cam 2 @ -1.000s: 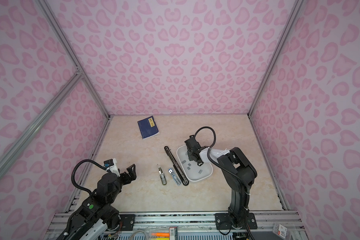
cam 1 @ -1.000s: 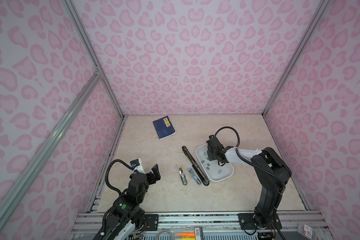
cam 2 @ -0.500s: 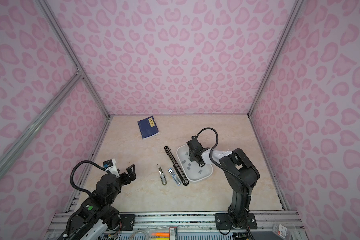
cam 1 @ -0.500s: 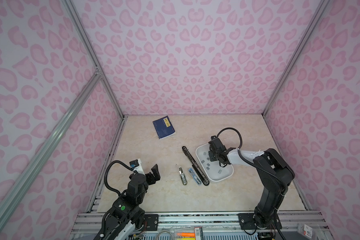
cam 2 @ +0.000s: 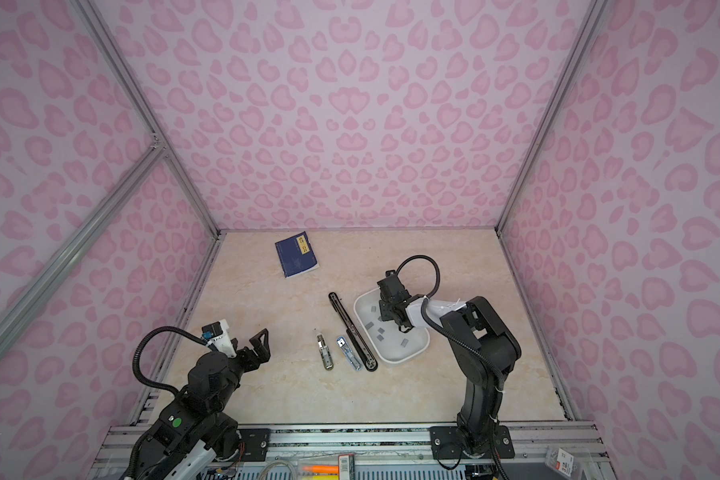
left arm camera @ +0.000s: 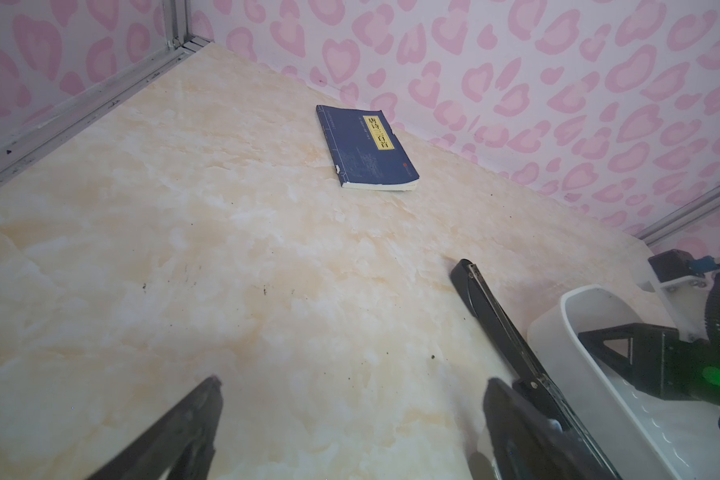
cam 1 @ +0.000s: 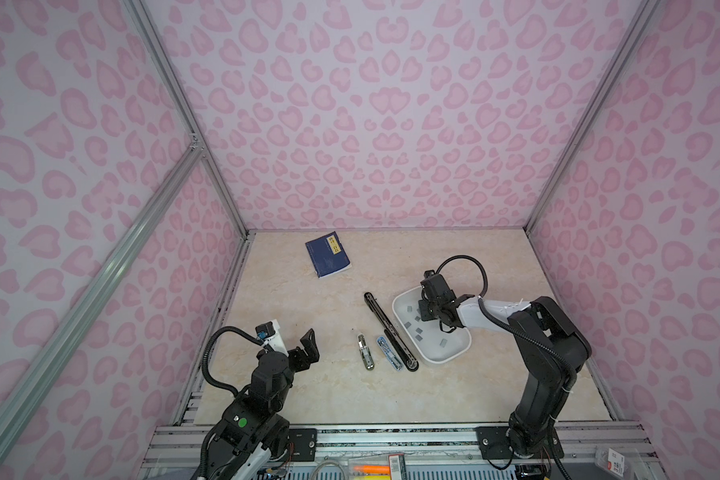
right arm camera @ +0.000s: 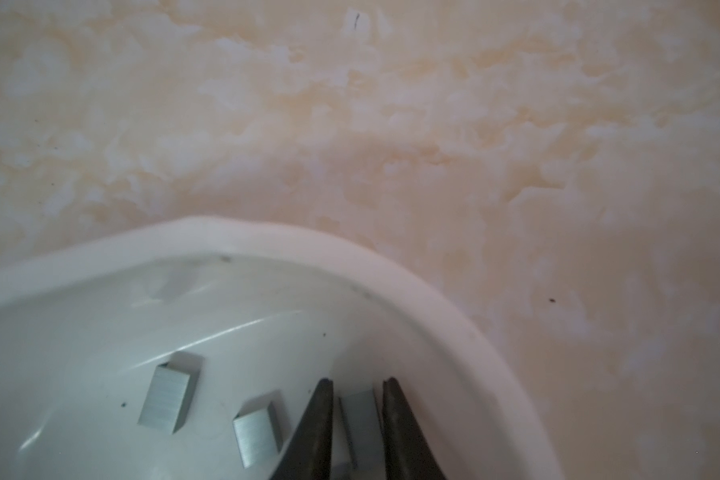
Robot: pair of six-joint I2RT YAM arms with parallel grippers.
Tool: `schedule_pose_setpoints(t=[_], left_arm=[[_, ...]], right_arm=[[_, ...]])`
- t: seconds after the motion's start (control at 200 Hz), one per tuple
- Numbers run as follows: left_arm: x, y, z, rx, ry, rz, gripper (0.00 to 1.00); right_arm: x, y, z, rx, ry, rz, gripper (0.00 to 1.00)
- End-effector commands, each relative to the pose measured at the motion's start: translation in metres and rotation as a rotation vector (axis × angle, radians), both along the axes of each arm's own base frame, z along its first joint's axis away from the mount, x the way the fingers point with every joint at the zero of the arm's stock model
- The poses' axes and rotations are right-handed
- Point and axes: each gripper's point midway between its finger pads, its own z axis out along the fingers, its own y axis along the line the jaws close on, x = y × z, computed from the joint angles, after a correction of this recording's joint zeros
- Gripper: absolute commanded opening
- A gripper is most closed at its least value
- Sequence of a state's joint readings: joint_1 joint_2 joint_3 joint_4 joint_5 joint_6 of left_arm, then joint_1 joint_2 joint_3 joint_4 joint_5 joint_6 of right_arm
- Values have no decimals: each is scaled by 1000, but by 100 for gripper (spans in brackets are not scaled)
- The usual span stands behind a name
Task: Load the staples into the stapler
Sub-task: 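Close the right gripper on a grey staple block near the tray rim, then carry the staple block with the right gripper over the black stapler channel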
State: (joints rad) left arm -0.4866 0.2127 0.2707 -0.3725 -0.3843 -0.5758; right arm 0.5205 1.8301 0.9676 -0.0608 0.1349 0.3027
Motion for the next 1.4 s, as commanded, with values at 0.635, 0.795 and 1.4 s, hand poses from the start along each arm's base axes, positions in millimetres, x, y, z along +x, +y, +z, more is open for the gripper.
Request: schedule_pose_setpoints(t=[0.635,0.795,1.4], left_arm=[[1,-5,-6,8,25,-24,99],[2,-6,-7,11,31,-27,99],[1,-5,-7,8,27,-27,100]], right_arm=[[-10,-5,21,-18,0,0,18],[-13,-5,36,-23,-34,6,17],[-111,77,93,166,-205,299,16]])
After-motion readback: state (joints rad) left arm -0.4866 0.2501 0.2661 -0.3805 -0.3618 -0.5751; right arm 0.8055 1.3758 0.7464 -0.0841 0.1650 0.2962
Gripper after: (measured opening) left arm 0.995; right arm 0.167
